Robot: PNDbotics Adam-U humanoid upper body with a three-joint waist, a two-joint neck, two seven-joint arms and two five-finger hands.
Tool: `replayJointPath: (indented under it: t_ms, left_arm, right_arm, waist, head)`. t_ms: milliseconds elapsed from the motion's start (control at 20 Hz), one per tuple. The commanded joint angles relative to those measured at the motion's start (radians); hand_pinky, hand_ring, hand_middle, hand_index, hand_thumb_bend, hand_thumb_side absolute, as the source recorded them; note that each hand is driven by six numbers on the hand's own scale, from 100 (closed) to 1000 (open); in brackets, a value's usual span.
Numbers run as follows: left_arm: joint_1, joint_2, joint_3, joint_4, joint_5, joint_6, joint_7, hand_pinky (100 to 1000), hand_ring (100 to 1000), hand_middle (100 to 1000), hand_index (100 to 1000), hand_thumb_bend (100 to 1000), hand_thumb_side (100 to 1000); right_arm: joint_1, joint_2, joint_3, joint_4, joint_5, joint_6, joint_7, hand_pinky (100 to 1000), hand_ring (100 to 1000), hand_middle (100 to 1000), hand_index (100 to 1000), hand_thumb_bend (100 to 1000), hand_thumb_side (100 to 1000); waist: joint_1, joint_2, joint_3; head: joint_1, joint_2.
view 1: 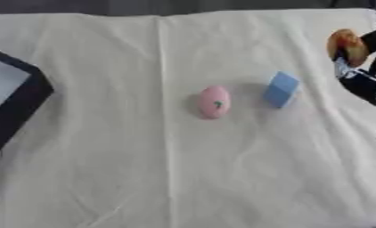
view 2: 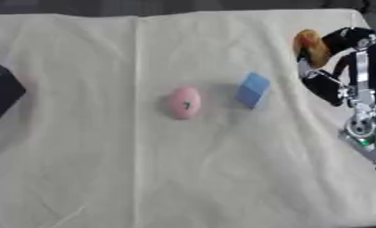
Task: Pick up the objects with one hand, pass them to the other hand, and then place them into the box on the other side of the table.
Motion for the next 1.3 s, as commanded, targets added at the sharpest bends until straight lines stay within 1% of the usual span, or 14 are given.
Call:
replayJointPath:
  t_ms: [50,300,650,1050,1300]
  left_arm:
    - [-0.029,0.039,-0.005,-0.017,0.001,-0.027,-0.031,897,776,679,762,100,779]
    - [-0.068,0.050,-0.028,-0.017,0.001,-0.066,-0.083,887,770,673,761,100,763]
    - [-0.138,0.054,-0.064,-0.017,0.023,-0.100,-0.157,877,767,670,759,100,744]
    - [-0.220,0.036,-0.114,-0.017,0.060,-0.092,-0.239,873,766,671,758,100,735]
    - [-0.285,0.024,-0.147,-0.017,0.083,-0.086,-0.287,870,767,674,760,100,726]
  right_arm:
    - [-0.031,-0.046,0.005,-0.015,-0.014,-0.003,0.024,215,482,434,444,176,100]
    - [-0.086,-0.046,0.034,-0.015,-0.027,0.001,0.059,216,481,435,442,169,100]
    - [-0.152,-0.028,0.074,-0.015,-0.041,0.001,0.099,218,479,435,439,159,100]
    - [-0.219,0.011,0.124,-0.015,-0.039,0.002,0.139,237,475,434,435,150,100]
    - [-0.250,0.038,0.156,-0.015,-0.032,0.009,0.157,233,473,434,432,142,100]
  waist:
    - [0.013,-0.046,0.002]
    - [0.016,-0.058,0.009]
    - [0.020,-0.071,0.021]
    - [0.026,-0.089,0.033]
    - [0.031,-0.094,0.045]
  head:
    - [-0.003,0.008]
    - [-0.005,0.020]
    - [-0.001,0.033]
    - [-0.006,0.053]
    - [-0.014,0.057]
